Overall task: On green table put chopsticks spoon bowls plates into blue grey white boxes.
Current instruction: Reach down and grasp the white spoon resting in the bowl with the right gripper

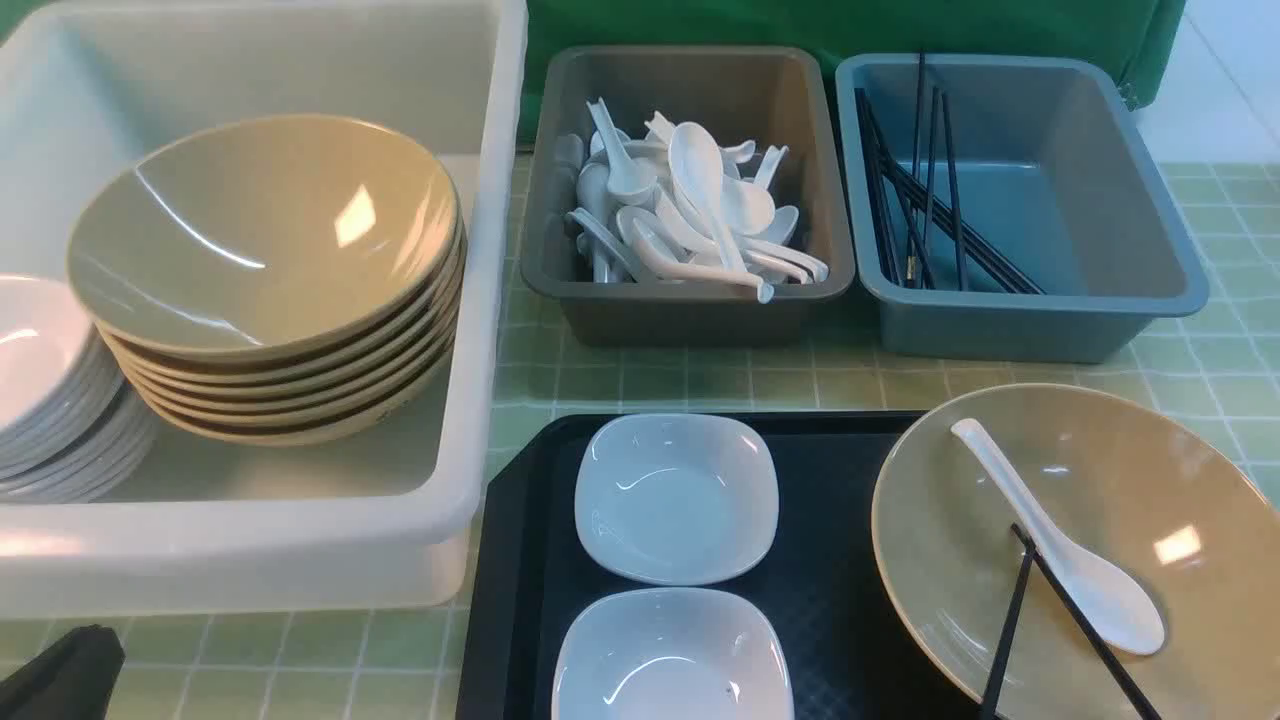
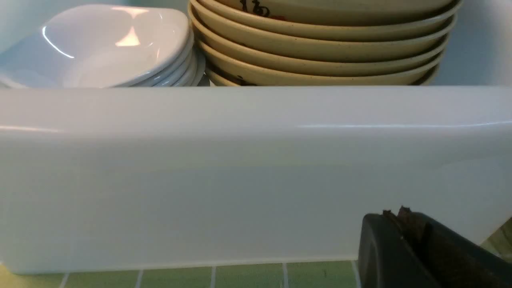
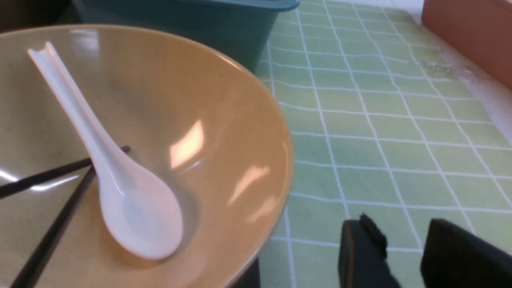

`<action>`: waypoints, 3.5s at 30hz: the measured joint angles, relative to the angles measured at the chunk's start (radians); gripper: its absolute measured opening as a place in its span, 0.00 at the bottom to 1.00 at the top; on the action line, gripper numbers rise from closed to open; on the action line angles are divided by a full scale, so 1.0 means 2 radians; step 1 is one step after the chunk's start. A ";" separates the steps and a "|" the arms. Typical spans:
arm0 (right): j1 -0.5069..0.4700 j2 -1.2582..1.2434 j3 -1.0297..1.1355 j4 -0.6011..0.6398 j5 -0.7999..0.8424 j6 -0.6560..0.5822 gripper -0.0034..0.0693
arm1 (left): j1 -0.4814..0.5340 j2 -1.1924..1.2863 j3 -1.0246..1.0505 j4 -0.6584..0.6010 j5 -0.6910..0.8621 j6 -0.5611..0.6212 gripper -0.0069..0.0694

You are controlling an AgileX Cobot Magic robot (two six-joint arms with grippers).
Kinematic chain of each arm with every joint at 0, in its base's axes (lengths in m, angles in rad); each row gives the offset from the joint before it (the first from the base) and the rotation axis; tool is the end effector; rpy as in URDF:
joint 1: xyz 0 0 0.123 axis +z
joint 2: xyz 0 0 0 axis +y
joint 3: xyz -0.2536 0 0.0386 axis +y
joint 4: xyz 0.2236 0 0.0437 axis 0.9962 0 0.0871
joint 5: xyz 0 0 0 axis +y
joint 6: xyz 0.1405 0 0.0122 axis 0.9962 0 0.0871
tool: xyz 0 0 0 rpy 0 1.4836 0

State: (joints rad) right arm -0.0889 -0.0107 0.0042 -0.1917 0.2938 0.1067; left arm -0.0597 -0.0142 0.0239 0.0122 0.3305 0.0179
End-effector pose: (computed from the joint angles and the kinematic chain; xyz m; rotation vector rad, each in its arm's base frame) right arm 0.1063 -0.0173 0.1767 0.0507 1.7679 -0.1690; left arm 0.1063 -0.0058 0.1641 0.0785 1.8221 -0.0178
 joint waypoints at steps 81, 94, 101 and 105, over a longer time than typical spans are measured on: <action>0.000 0.000 0.012 0.000 -0.234 0.108 0.37 | 0.000 0.000 0.002 -0.018 -0.272 -0.054 0.09; 0.000 0.051 -0.166 0.000 -0.268 0.222 0.37 | 0.000 0.104 -0.220 -0.019 -0.255 -0.130 0.09; 0.000 0.203 -0.358 0.000 -0.069 0.183 0.37 | 0.000 0.263 -0.389 -0.006 -0.042 -0.139 0.09; 0.000 0.265 -0.378 0.000 0.014 0.091 0.37 | 0.000 0.322 -0.399 0.019 0.034 -0.112 0.09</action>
State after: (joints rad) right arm -0.0889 0.5187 -0.7518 -0.1917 0.3217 0.2878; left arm -0.0600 0.6293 -0.7743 0.0511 0.3993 -0.2067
